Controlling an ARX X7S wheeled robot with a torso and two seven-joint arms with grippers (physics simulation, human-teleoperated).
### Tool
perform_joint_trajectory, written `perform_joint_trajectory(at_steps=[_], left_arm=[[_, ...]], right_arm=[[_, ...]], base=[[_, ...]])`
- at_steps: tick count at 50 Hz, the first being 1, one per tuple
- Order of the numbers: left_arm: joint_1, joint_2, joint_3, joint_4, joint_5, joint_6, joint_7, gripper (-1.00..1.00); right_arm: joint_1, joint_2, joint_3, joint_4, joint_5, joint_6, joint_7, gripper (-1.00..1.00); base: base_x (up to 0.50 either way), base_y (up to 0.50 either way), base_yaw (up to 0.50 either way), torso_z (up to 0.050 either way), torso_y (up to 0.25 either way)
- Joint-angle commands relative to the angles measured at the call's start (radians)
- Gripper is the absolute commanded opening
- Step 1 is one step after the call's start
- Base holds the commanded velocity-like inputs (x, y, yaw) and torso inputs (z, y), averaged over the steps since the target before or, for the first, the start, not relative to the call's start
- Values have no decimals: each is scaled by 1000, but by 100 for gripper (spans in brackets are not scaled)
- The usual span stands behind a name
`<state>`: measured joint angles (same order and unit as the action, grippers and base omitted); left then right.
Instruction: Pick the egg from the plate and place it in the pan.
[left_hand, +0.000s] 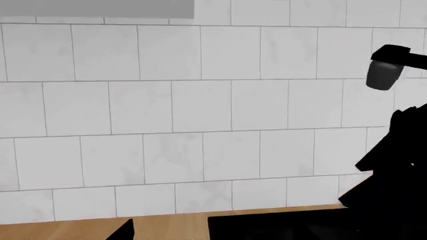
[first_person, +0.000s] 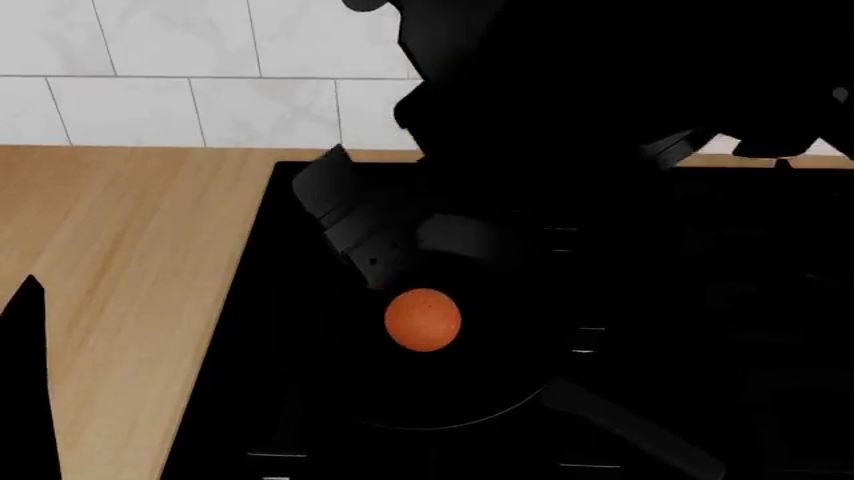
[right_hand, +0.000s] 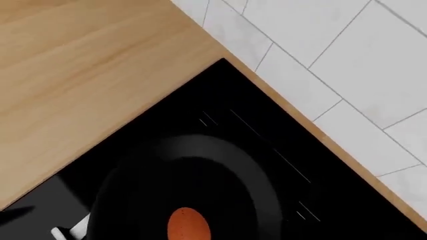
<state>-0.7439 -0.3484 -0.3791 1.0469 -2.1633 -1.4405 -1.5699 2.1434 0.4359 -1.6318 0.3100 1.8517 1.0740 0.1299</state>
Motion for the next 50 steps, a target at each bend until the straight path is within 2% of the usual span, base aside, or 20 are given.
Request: perform_joint_trajectory(at_steps=[1,5,9,15,24,35,41,46,48,50], left_arm=[[14,30,-47,0,-3,23,0,100],[10,23,-39,0,1,31,0,100],[-15,-19,-15,0,3,77,0,100],[-18,-23,-13,0,6,79,0,100],[-20,-41,-18,0,-4,98,0,100],[-14,-42,-38,0,-8,85,0,100],[-10,-38,-39,0,-8,79,0,100],[-5,-30,-51,0,-10,60,0,100],[-6,-32,-49,0,-11,62,0,100],[-8,-36,-48,0,-11,65,0,100]], right_arm=[[76,79,67,-57,80,-12,50,100],[88,148,110,-143,151,-42,130,100],[92,221,158,-249,227,-92,209,100],[75,292,182,-374,236,-145,310,100],[9,428,253,-610,261,-311,453,100],[-80,576,289,-859,168,-474,645,100],[-121,671,307,-1020,98,-568,818,100],[-191,729,306,-1107,78,-651,854,100],[-205,743,290,-1135,23,-632,923,100],[-241,771,295,-1165,13,-692,905,100]], base=[[0,0,0,-11,0],[3,2,-3,-5,0],[4,3,-1,-3,0],[0,1,0,0,0],[0,0,0,0,0],[0,0,0,0,0],[0,0,0,0,0],[0,0,0,0,0],[0,0,0,0,0],[0,0,0,0,0]])
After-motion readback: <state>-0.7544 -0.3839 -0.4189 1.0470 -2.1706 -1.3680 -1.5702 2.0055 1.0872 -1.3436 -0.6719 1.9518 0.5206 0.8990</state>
